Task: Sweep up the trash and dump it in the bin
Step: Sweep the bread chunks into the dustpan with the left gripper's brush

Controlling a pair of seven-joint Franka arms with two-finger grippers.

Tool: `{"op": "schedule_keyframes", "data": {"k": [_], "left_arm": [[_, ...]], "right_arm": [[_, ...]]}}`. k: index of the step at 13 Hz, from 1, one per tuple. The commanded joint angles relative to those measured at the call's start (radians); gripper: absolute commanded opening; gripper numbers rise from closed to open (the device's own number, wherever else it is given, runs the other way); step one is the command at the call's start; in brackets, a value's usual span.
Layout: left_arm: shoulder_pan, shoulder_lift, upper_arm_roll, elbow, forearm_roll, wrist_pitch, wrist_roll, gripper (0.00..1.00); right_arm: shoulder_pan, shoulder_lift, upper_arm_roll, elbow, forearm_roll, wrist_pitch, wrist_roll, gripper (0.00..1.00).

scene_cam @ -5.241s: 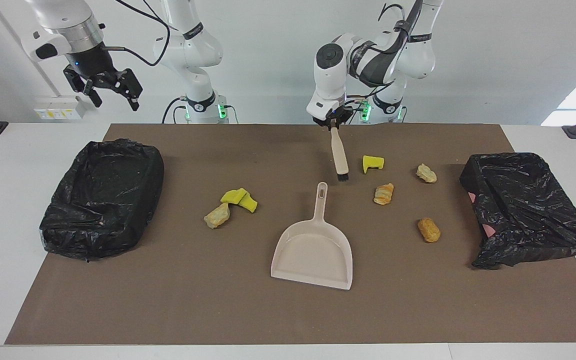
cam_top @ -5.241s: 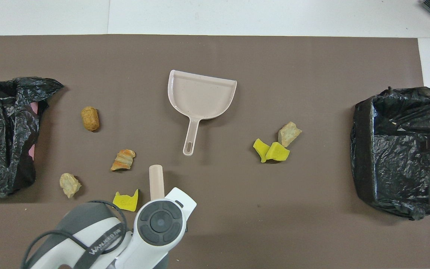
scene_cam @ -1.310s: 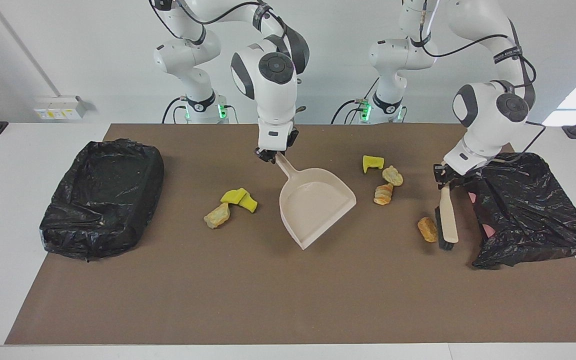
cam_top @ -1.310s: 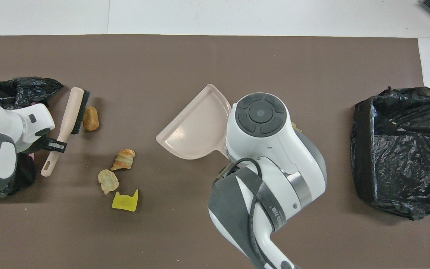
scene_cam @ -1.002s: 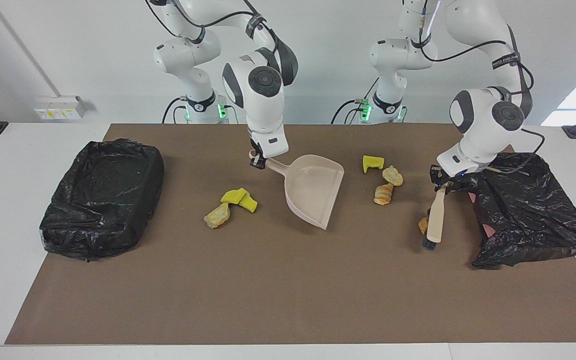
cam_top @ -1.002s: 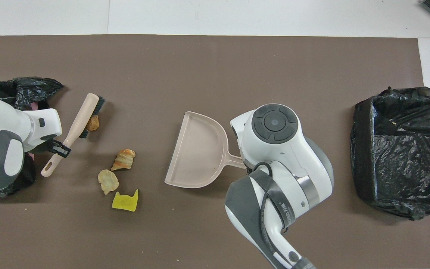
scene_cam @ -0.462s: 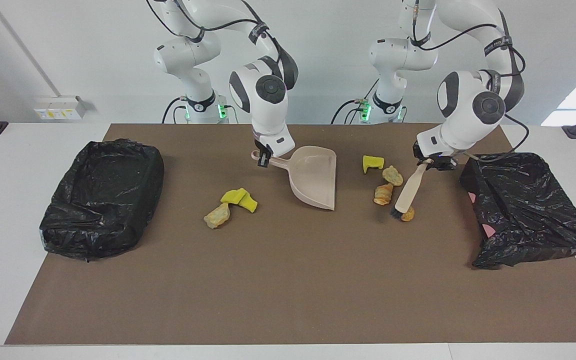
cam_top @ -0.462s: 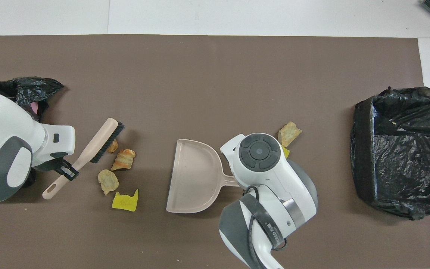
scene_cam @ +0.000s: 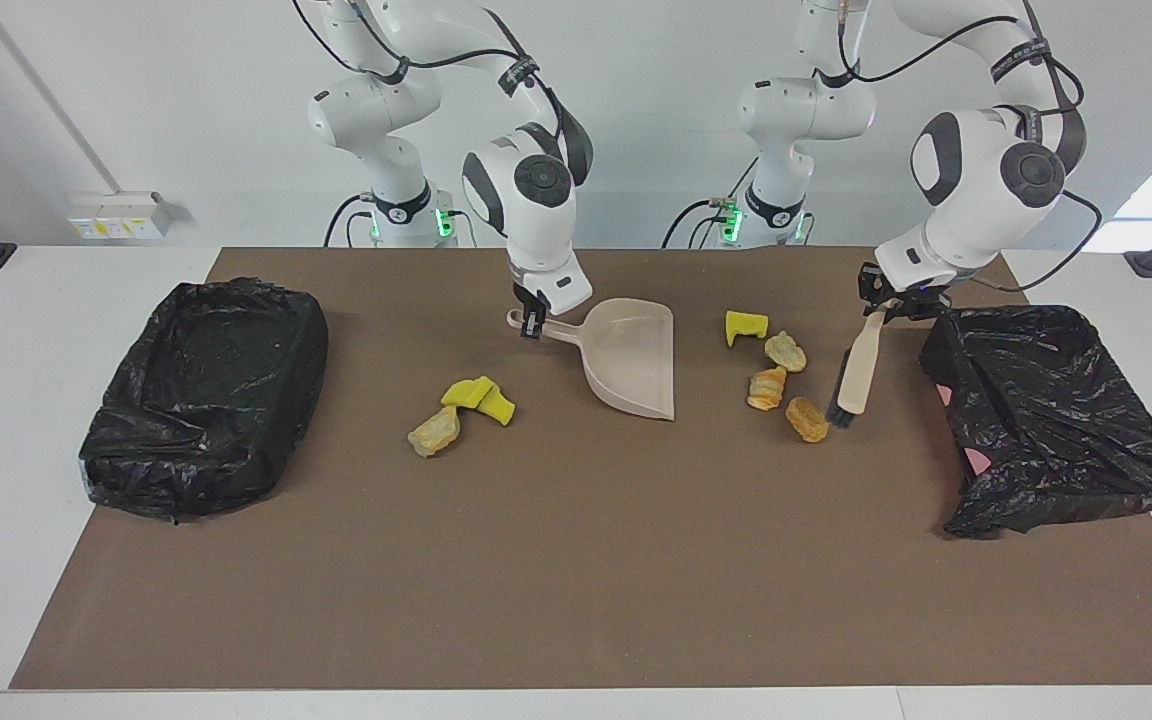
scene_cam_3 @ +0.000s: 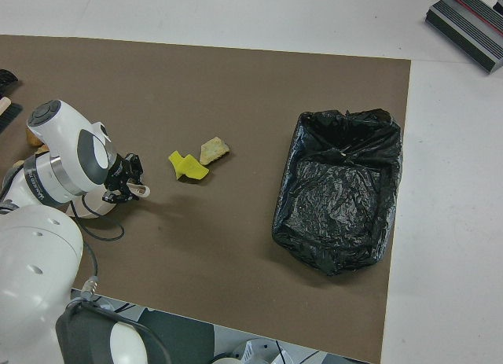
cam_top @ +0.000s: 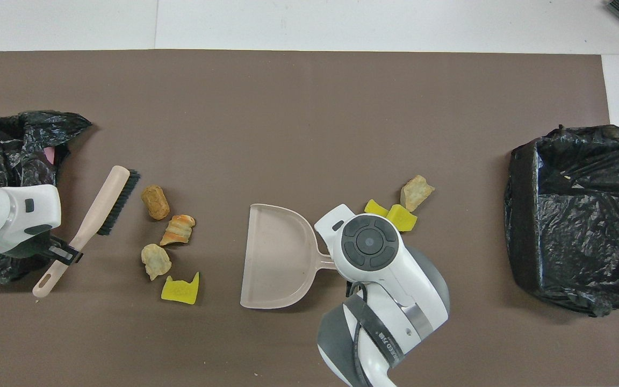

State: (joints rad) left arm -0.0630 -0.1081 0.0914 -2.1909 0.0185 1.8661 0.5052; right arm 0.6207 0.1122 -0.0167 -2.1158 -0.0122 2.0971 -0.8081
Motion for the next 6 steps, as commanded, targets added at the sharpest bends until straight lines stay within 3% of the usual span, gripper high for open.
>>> {"op": "schedule_keyframes", "data": {"k": [1, 3, 6], "left_arm": [[0.038, -0.01, -0.009, -0.147, 0.006, 0.206, -0.075, 0.0], [0.023, -0.006, -0.012, -0.168, 0.005, 0.238, -0.112, 0.0], [-0.102, 0.005, -0.013, -0.179, 0.005, 0.229, -0.178, 0.0]], "right_arm": [[0.002, 0.007, 0.004, -0.016, -0.026, 0.032, -0.007, 0.0], [0.001, 0.009, 0.003, -0.016, -0.025, 0.035, 0.0, 0.0], [0.002, 0.007, 0.003, -0.016, -0.025, 0.032, 0.01, 0.0]]}}
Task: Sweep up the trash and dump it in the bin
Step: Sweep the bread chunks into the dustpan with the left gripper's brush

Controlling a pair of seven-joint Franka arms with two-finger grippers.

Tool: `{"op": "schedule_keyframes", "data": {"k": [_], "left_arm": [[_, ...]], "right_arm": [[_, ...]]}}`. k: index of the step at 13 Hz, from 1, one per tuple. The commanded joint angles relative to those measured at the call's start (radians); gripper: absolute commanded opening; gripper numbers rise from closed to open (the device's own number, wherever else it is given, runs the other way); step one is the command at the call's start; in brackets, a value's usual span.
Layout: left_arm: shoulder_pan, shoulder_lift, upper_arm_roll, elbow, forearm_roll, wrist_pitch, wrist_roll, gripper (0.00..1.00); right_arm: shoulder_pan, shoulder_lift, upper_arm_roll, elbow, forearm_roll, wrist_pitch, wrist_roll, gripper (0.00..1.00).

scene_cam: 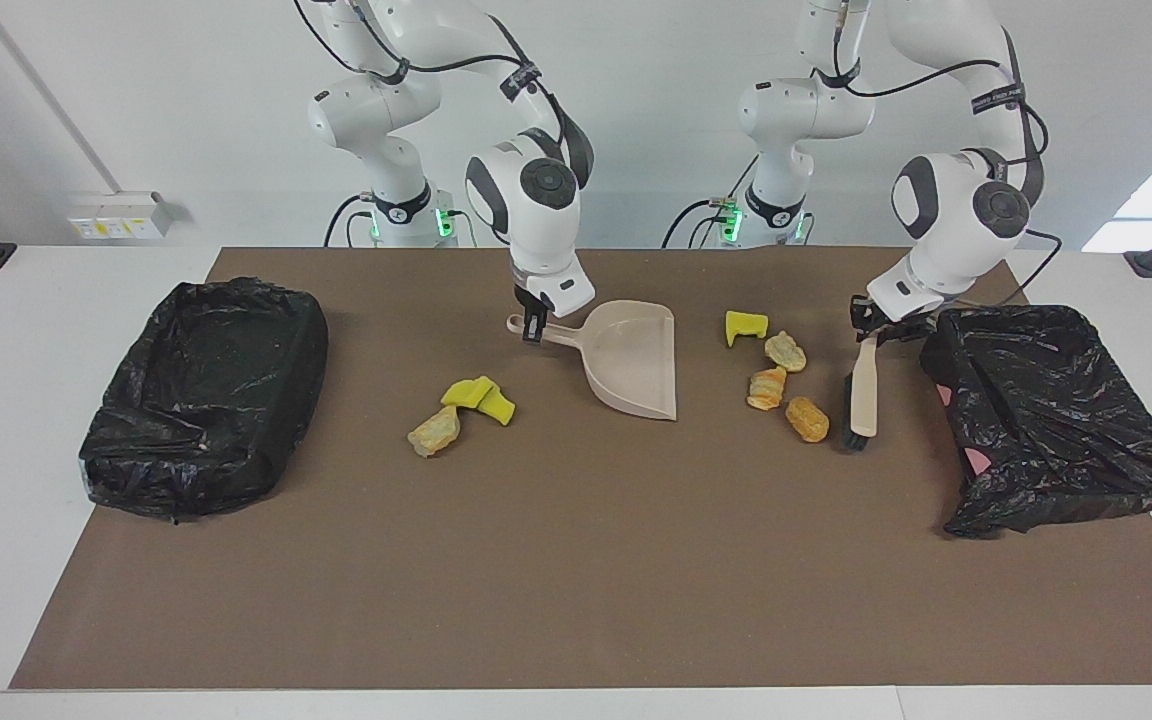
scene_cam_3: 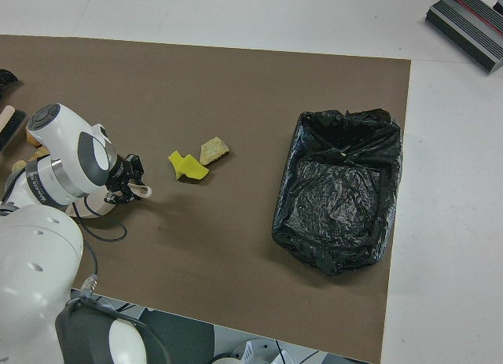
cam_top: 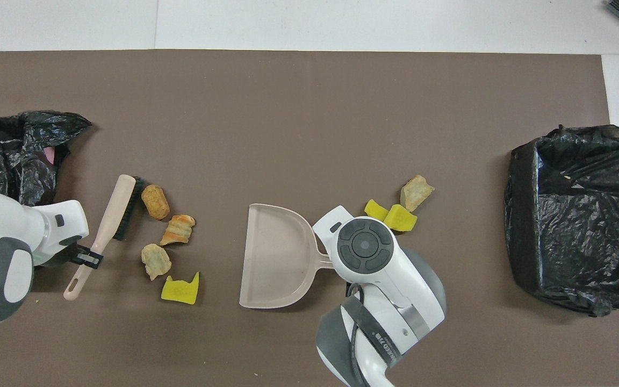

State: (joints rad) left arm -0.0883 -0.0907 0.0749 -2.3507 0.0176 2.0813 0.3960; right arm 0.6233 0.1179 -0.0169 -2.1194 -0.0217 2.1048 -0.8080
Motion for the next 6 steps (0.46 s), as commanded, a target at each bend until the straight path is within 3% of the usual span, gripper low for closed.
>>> {"op": "schedule_keyframes", "data": {"k": [1, 6], "left_arm": [[-0.135, -0.014, 0.003, -0.018, 0.005, 0.013, -0.107, 0.0], [-0.329, -0.02, 0.002, -0.042, -0.007, 0.002, -0.299, 0.0]], "right_arm": [[-0.001, 0.002, 0.003, -0.013, -0.015, 0.024, 0.01, 0.0], [-0.001, 0.0, 0.003, -0.013, -0.015, 0.02, 0.012, 0.0]]}}
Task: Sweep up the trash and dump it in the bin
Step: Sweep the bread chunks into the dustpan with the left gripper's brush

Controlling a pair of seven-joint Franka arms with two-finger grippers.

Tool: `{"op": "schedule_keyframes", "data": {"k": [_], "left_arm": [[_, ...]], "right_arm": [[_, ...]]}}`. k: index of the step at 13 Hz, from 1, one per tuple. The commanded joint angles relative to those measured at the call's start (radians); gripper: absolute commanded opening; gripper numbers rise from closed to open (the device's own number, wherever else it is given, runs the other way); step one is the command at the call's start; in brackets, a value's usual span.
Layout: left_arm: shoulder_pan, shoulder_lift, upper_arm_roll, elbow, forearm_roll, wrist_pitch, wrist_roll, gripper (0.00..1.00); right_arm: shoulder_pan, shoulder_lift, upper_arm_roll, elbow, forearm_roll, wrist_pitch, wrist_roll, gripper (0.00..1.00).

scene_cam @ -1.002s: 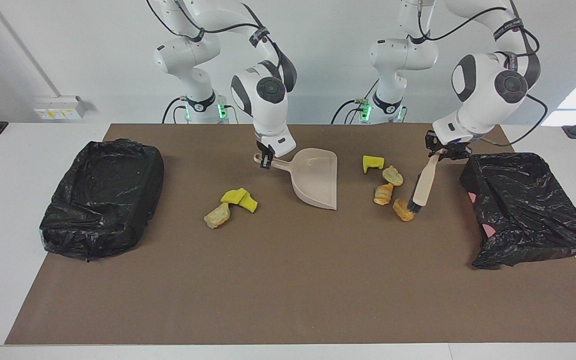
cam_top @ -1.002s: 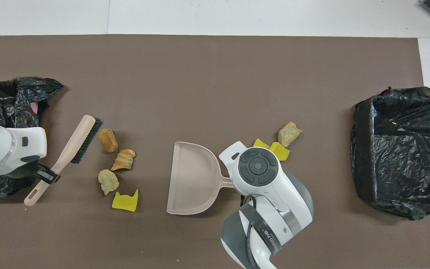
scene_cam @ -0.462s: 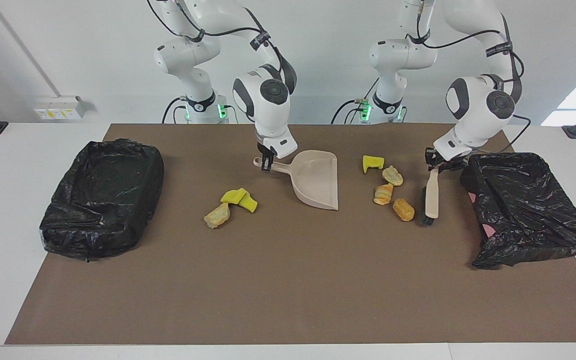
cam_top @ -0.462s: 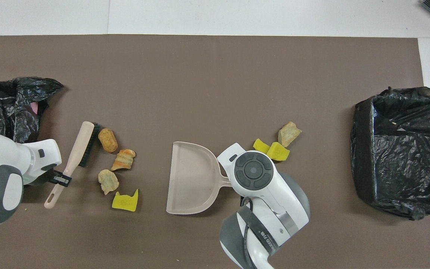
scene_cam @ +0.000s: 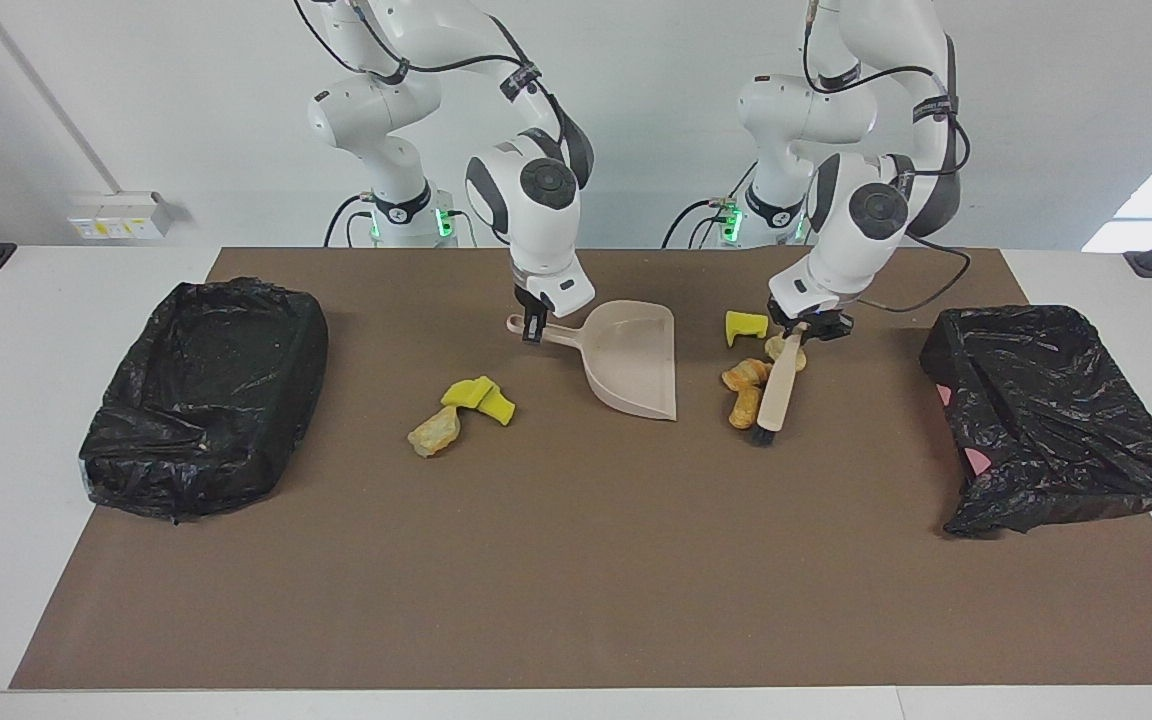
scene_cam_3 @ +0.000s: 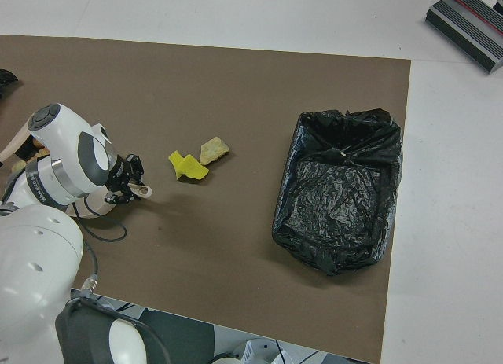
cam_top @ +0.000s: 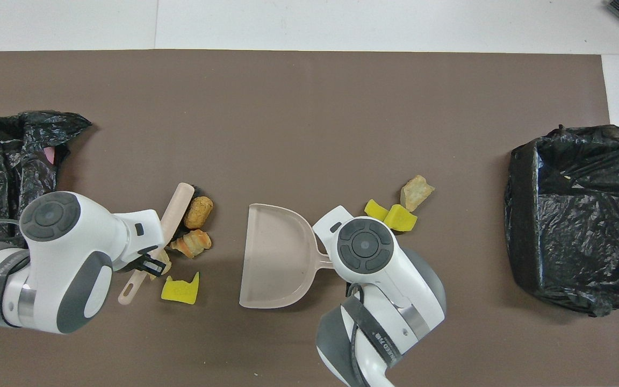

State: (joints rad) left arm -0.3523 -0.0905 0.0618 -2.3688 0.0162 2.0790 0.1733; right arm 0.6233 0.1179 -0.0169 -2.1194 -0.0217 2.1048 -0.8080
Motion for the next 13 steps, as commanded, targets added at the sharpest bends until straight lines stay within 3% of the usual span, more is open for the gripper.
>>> {"op": "schedule_keyframes", "data": {"k": [1, 5, 7, 10, 13], "left_arm": [[-0.112, -0.014, 0.015, -0.024, -0.015, 0.009, -0.13, 0.0], [-0.273, -0.021, 0.015, -0.023, -0.131, 0.001, -0.239, 0.0], [-0.324, -0.025, 0.015, -0.001, -0.134, -0.032, -0.323, 0.0], [-0.277, -0.041, 0.023, 0.077, -0.137, -0.149, -0.369, 0.0], [-0.177, -0.142, 0.023, 0.085, -0.137, -0.296, -0.504, 0.0]], "right_arm": [[-0.001, 0.0, 0.003, -0.013, -0.015, 0.018, 0.012, 0.0], [-0.001, 0.0, 0.003, -0.013, -0.015, 0.014, 0.012, 0.0], [-0.001, 0.0, 0.003, -0.013, -0.015, 0.014, 0.012, 0.0], [-0.001, 0.0, 0.003, -0.013, -0.015, 0.014, 0.012, 0.0], [-0.001, -0.001, 0.003, -0.013, -0.015, 0.006, 0.0, 0.0]]}}
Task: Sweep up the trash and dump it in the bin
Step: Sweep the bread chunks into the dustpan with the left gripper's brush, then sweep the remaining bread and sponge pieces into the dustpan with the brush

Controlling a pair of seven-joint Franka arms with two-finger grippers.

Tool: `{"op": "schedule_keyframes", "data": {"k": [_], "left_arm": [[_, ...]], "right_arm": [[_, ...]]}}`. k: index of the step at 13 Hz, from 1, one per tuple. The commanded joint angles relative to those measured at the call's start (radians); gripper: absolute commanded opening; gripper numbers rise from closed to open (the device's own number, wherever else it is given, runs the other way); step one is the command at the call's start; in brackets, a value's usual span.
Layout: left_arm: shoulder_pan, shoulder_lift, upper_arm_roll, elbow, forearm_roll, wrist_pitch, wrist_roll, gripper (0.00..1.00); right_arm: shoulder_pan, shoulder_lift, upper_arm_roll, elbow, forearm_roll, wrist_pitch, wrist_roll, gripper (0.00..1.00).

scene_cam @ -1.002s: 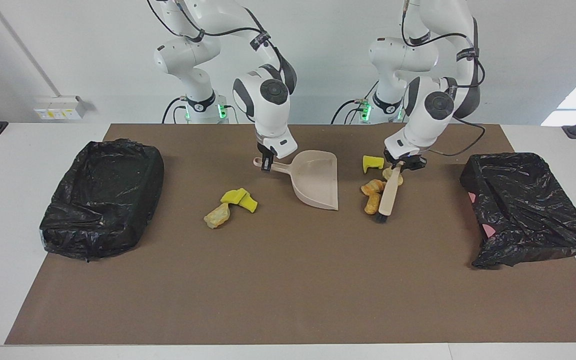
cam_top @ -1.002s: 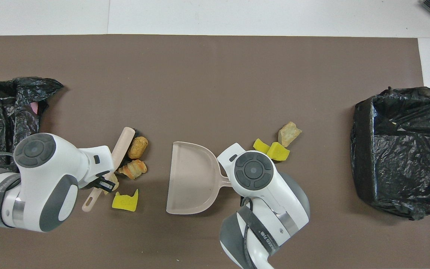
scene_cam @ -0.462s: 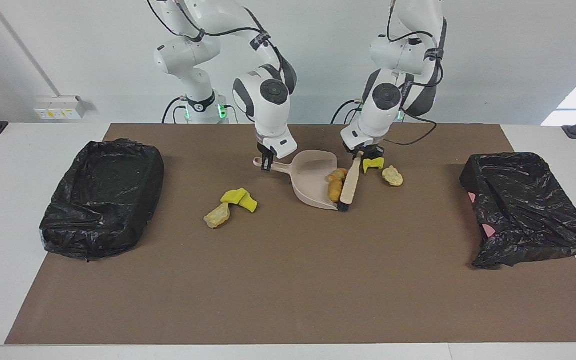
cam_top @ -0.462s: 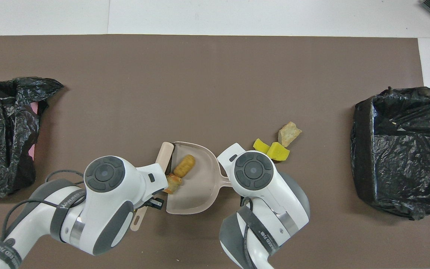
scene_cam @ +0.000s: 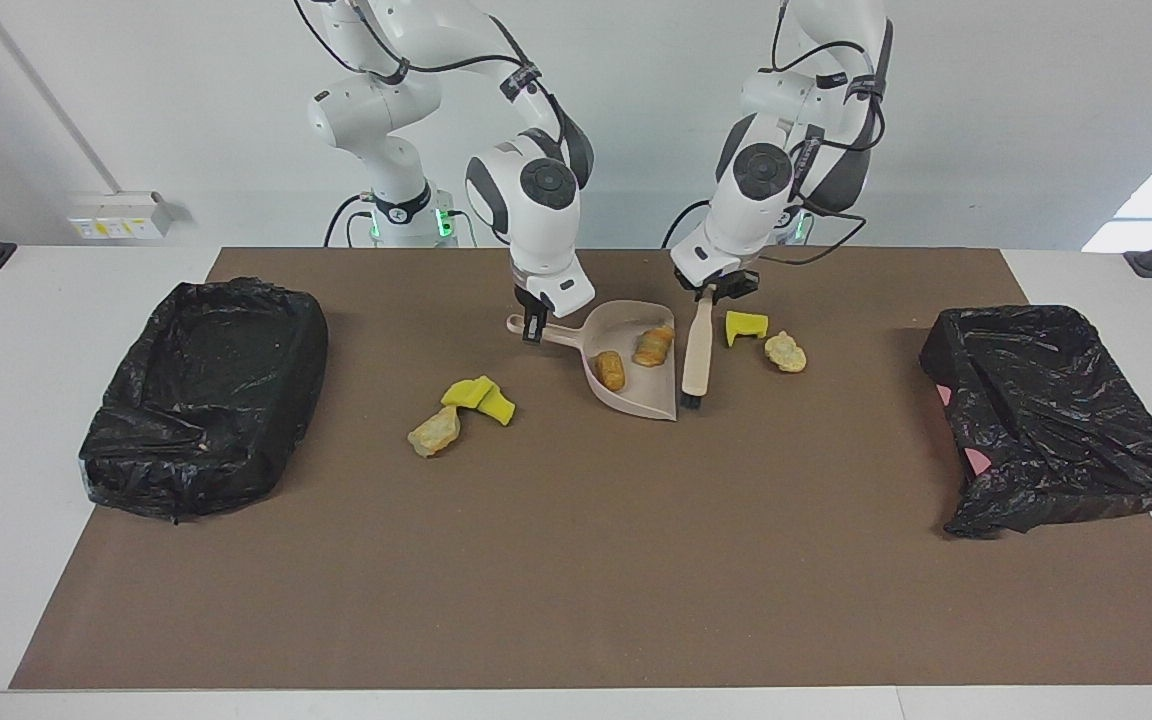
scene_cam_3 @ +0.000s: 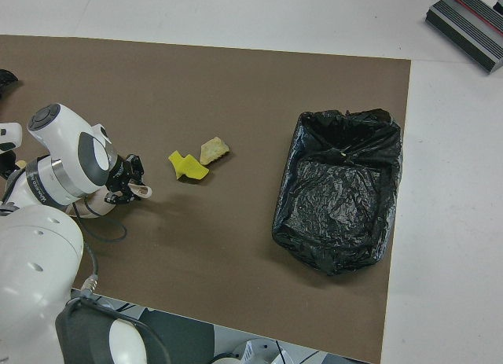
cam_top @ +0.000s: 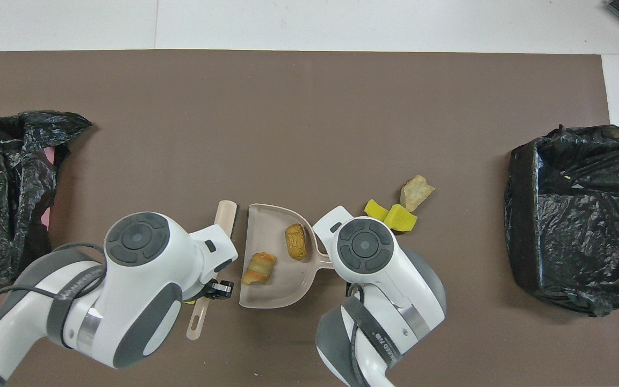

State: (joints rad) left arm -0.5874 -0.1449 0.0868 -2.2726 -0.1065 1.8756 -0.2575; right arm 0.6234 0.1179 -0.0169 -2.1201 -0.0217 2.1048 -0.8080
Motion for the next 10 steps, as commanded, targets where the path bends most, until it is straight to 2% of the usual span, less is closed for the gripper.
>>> {"op": "schedule_keyframes", "data": {"k": [1, 4, 6, 9, 10], "left_arm": [[0.081, -0.103, -0.002, -0.015, -0.015, -0.131, -0.119, 0.0], [0.084, -0.14, -0.002, -0.059, -0.013, -0.151, -0.452, 0.0], [0.096, -0.212, -0.002, -0.145, -0.01, -0.148, -0.581, 0.0], [0.152, -0.353, -0.004, -0.316, -0.01, -0.124, -0.629, 0.0], [0.161, -0.36, -0.007, -0.346, -0.01, -0.107, -0.629, 0.0]], "right_arm": [[-0.001, -0.003, 0.003, -0.012, -0.015, 0.004, 0.01, 0.0], [0.001, -0.001, 0.003, -0.012, -0.015, 0.006, 0.01, 0.0], [0.001, -0.003, 0.005, -0.012, -0.015, 0.006, 0.01, 0.0], [0.001, -0.001, 0.003, -0.012, -0.015, 0.006, 0.009, 0.0], [0.001, -0.001, 0.003, -0.012, -0.015, 0.006, 0.009, 0.0]]}}
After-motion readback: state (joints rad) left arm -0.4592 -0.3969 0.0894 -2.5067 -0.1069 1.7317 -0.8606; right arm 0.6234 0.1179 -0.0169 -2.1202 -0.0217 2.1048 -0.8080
